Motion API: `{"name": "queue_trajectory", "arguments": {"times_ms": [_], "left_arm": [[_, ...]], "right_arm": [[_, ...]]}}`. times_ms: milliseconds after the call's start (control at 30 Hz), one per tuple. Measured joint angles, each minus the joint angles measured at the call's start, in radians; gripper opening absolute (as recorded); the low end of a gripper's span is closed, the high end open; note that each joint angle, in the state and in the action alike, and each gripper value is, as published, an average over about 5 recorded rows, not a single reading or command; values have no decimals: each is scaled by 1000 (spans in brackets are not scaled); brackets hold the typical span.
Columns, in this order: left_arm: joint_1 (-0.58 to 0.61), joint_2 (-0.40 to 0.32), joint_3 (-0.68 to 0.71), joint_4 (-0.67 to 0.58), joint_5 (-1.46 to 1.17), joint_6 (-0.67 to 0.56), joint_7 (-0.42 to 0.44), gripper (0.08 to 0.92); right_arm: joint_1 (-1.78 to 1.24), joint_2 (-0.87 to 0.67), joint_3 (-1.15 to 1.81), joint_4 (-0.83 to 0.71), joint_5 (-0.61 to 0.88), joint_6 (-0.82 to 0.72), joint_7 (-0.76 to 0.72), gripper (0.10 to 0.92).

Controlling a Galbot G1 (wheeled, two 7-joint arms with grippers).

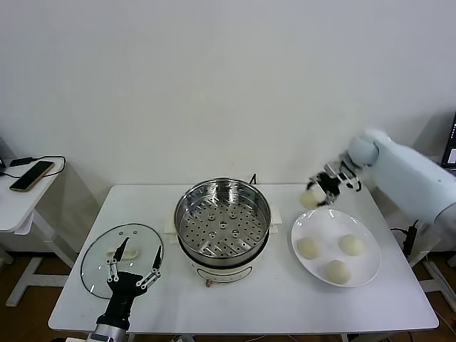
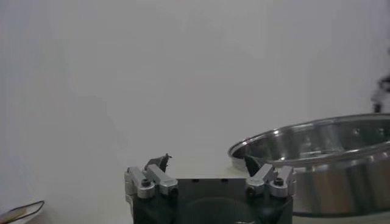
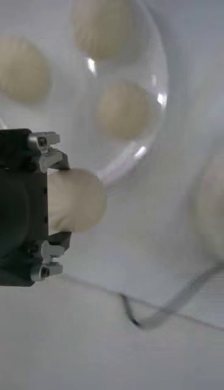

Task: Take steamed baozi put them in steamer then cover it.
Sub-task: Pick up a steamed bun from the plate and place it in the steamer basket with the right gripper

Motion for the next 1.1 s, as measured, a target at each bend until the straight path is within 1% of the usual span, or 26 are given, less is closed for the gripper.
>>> {"name": "queue_trajectory", "arguments": {"times_ms": [200,433,600,833,1100], "left_arm": [[6,1,0,-3,0,-2,-2,823],[11,1,-3,-9,-1,-2,-4,823],[10,2,-4,-10,-3,-3,-6,823],[9,3,-5,-10,-4,-6,-6,823],[9,4,-10,-2,-7,-15,-7,823]], "right_arm": [[93,81,-60,102,-13,86,-7,663],[125,190,-106,145,-58,149,-16,665],[102,267,-121,132,-113,180,-15,670],[46,359,-124,74,-202,209,-11,671],[-8,427,-121,3,-278,222,-5,697]]}}
